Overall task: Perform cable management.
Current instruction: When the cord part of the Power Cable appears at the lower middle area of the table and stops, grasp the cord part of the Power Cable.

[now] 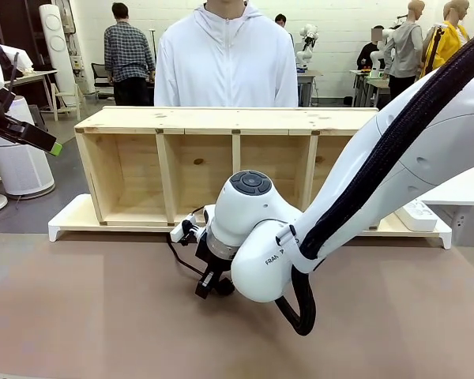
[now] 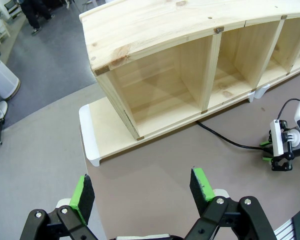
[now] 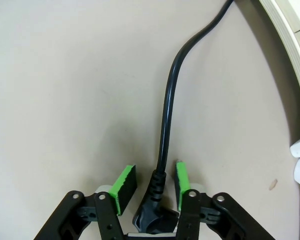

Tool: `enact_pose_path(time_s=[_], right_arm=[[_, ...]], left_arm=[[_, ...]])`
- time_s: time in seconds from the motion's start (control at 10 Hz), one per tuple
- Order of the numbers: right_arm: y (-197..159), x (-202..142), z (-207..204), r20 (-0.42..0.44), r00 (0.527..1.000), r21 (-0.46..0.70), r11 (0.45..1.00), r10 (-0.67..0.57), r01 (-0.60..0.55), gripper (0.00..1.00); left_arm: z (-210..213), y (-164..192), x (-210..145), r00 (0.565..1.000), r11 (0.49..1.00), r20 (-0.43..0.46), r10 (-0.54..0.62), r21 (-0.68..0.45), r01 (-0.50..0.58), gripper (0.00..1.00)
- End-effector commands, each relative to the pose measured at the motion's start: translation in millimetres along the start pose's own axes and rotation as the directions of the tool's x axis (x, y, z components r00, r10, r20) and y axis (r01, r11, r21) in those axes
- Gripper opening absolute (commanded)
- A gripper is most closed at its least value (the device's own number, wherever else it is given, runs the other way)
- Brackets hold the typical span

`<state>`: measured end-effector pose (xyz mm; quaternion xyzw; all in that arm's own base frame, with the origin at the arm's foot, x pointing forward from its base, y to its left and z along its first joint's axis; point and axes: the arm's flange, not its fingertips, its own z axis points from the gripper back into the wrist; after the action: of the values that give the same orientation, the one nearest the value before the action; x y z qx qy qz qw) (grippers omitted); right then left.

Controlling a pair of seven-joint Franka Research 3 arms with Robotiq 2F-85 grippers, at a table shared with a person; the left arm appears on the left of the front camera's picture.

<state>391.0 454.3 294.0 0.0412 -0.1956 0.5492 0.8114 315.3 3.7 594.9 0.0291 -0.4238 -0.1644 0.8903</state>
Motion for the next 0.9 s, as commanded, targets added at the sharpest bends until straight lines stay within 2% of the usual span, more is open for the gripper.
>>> enact_pose_path(time_s=[0.0, 0.1, 0.2, 0.4, 0.7, 0.8], right_arm=[[-4.1, 0.9, -9.7, 0.000, 1.000, 0.008, 1.000, -0.006, 0.006, 0.26], [-4.0, 0.8, -9.7, 0.000, 1.000, 0.008, 1.000, -0.007, 0.007, 0.23], [-4.8, 1.1, -9.4, -0.001, 1.000, 0.008, 1.000, -0.009, 0.009, 0.07], [-5.3, 1.6, -8.9, -0.009, 1.000, 0.014, 1.000, -0.005, 0.005, 0.00], [-6.5, 3.1, -9.3, -0.011, 1.000, 0.027, 1.000, 0.010, -0.010, 0.00], [-6.3, 0.5, 0.1, 0.001, 1.000, -0.006, 1.000, -0.006, 0.006, 0.00]], left_arm=[[-1.9, 1.1, 0.8, 1.000, 1.000, 0.007, 0.002, 0.003, -0.002, 1.00], [-1.9, 1.1, 0.8, 1.000, 1.000, 0.007, 0.002, 0.003, -0.002, 1.00], [-1.9, 1.1, 0.8, 1.000, 1.000, 0.007, 0.002, 0.003, -0.002, 1.00], [-1.9, 1.1, 0.8, 1.000, 1.000, 0.007, 0.002, 0.003, -0.002, 1.00], [-1.9, 1.1, 0.8, 1.000, 1.000, 0.007, 0.002, 0.003, -0.002, 1.00], [-1.9, 1.1, 0.8, 1.000, 1.000, 0.007, 0.002, 0.003, -0.002, 1.00]])
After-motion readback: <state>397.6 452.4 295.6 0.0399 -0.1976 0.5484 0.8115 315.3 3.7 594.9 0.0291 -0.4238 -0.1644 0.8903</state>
